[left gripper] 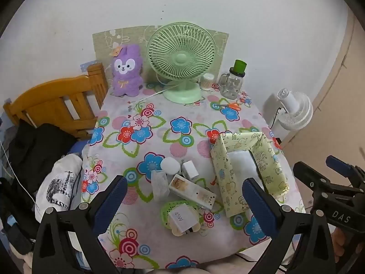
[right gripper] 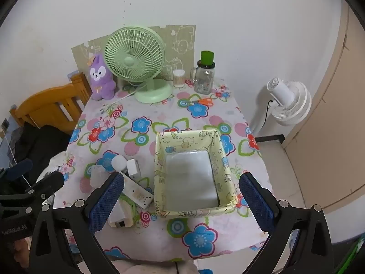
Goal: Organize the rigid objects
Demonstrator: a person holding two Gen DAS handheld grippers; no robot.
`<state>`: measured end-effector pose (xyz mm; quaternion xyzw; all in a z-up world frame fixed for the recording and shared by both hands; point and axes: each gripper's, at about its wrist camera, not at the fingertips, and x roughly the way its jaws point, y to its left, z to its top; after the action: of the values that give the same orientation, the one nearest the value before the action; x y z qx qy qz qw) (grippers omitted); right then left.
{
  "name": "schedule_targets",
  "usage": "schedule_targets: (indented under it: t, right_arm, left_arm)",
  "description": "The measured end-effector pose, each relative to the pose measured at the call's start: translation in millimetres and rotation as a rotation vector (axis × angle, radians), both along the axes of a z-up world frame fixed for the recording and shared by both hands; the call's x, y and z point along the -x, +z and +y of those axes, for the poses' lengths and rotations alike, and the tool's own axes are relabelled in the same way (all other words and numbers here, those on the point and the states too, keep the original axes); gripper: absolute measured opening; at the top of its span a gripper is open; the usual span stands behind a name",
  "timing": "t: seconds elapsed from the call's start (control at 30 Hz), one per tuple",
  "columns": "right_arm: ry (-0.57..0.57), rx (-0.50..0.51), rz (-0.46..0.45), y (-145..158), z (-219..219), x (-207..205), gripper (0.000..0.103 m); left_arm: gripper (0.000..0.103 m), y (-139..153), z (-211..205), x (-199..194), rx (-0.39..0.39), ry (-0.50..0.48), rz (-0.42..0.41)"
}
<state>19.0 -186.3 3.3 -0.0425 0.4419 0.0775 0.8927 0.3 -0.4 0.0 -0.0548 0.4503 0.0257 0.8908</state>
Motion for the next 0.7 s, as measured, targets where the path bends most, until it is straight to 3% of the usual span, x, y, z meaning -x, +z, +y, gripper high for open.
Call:
schedule_targets:
  t: [0.27, 0.7]
  right_arm:
    - [0.006, -0.034, -0.033, 6, -8, 5, 0.102]
    - [0.03, 0.026, -0.041, 8, -5, 7, 0.102]
  left_arm:
    - [0.102, 0, -7, 10, 0.035, -0.006, -0.056]
    - [0.102, 10, -17, 4, 0.016, -0.004, -0.045]
